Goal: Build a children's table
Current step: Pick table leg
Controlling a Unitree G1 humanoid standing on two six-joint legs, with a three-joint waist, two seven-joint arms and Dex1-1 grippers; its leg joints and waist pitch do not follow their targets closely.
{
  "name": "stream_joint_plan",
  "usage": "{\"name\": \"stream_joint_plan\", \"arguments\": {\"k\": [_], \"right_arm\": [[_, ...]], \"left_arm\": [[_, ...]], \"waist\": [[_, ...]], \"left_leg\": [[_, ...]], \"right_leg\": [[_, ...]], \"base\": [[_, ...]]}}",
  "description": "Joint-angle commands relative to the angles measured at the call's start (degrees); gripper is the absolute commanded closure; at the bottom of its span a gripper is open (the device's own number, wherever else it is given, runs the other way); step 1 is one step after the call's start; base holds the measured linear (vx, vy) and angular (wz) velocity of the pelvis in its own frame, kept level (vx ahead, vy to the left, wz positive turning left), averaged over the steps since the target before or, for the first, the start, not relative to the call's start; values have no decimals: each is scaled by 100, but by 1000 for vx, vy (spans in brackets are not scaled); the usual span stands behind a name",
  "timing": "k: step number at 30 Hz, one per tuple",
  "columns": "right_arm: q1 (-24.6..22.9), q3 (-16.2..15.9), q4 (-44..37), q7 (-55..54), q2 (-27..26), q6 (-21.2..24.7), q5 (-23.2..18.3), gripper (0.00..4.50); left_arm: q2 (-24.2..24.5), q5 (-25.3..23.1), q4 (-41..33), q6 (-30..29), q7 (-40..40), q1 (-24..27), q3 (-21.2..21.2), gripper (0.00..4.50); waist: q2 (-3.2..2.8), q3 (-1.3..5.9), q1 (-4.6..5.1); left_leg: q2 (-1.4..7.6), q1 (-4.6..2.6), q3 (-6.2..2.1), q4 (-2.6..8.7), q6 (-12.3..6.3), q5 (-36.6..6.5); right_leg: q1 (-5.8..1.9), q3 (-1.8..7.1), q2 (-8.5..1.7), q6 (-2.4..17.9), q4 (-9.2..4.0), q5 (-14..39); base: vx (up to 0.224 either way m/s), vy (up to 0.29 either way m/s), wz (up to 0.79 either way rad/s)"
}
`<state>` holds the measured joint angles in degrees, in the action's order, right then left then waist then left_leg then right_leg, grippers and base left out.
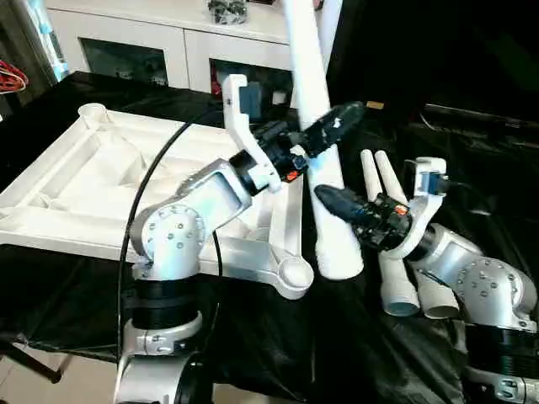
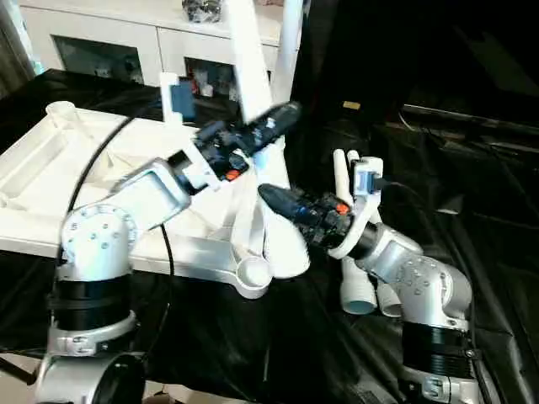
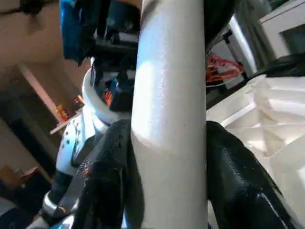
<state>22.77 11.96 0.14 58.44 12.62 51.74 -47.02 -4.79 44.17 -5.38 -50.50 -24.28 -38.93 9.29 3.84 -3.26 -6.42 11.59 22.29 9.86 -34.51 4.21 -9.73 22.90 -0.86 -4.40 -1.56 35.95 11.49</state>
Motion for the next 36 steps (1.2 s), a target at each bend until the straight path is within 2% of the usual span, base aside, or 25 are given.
{"name": "stream_joint_plan", "arguments": {"k": [1, 4, 5, 8, 17, 18, 20, 21, 23, 30, 31, 32, 34, 36], "right_arm": [[8, -107, -152, 113, 129, -77, 14, 264], [5, -154, -123, 142, 169, -105, -4, 264], [14, -165, -114, 146, 175, -107, -10, 264], [28, -175, -84, 151, 172, -117, -18, 264], [25, -213, -63, 138, 170, -146, -23, 264], [6, -233, -75, 113, 166, -162, -17, 264], [-13, -255, -89, 94, 166, -181, -6, 264], [-13, -306, -80, 66, 178, -228, 23, 264], [-7, -356, -71, 49, 179, -279, 74, 264], [26, -526, -55, -46, 195, -449, 279, 264], [42, -572, -38, -86, 202, -490, 343, 208], [83, -727, 10, -163, 247, -525, 520, 208], [114, -928, 38, -223, 297, -637, 755, 192], [163, -1247, 79, -379, 340, -888, 1190, 160]], "left_arm": [[-3, 33, 91, -72, -66, -14, -5, 77], [5, 138, 93, -52, -26, -17, 37, 116], [20, 193, 81, -56, -9, -18, 56, 116], [40, 271, 44, -50, 5, 3, 80, 142], [43, 289, 43, -35, 87, 13, 152, 153], [44, 247, 66, -7, 182, 15, 213, 168], [59, 180, 86, 31, 249, 10, 242, 178], [63, 101, 97, 84, 321, -23, 231, 179], [100, -20, 90, 162, 368, -50, 151, 218], [216, -288, 42, 331, 552, -150, -47, 253], [274, -403, 40, 358, 583, -162, -119, 256], [360, -698, 55, 432, 746, -185, -265, 256], [414, -925, 90, 467, 905, -216, -373, 259], [512, -1326, 137, 553, 1147, -261, -578, 261]], "waist": [[58, 382, 2], [46, 381, -15], [68, 381, -14], [78, 387, -16], [94, 374, -22], [42, 373, -13], [62, 378, -14], [37, 381, -19], [43, 386, -16], [55, 385, -19], [47, 381, -16], [47, 383, -10], [46, 384, -2], [53, 387, 0]], "left_leg": [[85, -102, 24, 409, 53, -673], [91, -114, 22, 410, 74, -692], [86, -104, 25, 409, 83, -703], [85, -102, 21, 403, 70, -600], [90, -111, 24, 408, 85, -669], [90, -108, 17, 411, 117, -707], [88, -106, 11, 412, 123, -712], [88, -109, 8, 412, 125, -692], [91, -115, 10, 409, 137, -655], [88, -114, 14, 409, 151, -682], [90, -115, 11, 411, 153, -688], [87, -116, 13, 409, 152, -699], [103, -120, 2, 417, 197, -705], [105, -113, -2, 414, 238, -679]], "right_leg": [[-250, 93, -227, 960, -443, 768], [-251, 94, -235, 970, -443, 777], [-256, 93, -233, 979, -440, 761], [-262, 90, -230, 1010, -414, 591], [-258, 93, -238, 997, -429, 707], [-257, 94, -230, 1004, -432, 657], [-272, 92, -234, 1004, -428, 621], [-269, 91, -232, 1004, -421, 583], [-269, 88, -227, 1020, -412, 481], [-275, 90, -227, 1027, -408, 454], [-267, 91, -228, 1001, -413, 501], [-268, 92, -226, 992, -415, 521], [-264, 88, -222, 910, -421, 571], [-268, 92, -234, 832, -419, 587]], "base": [[0, 0, 0], [0, 0, 0], [0, 0, 0], [0, 0, 0], [0, 0, 0], [0, 0, 0], [0, 0, 0], [0, 0, 0], [0, 0, 0], [0, 0, 0], [0, 0, 0], [0, 0, 0], [0, 0, 0], [0, 0, 0]]}}
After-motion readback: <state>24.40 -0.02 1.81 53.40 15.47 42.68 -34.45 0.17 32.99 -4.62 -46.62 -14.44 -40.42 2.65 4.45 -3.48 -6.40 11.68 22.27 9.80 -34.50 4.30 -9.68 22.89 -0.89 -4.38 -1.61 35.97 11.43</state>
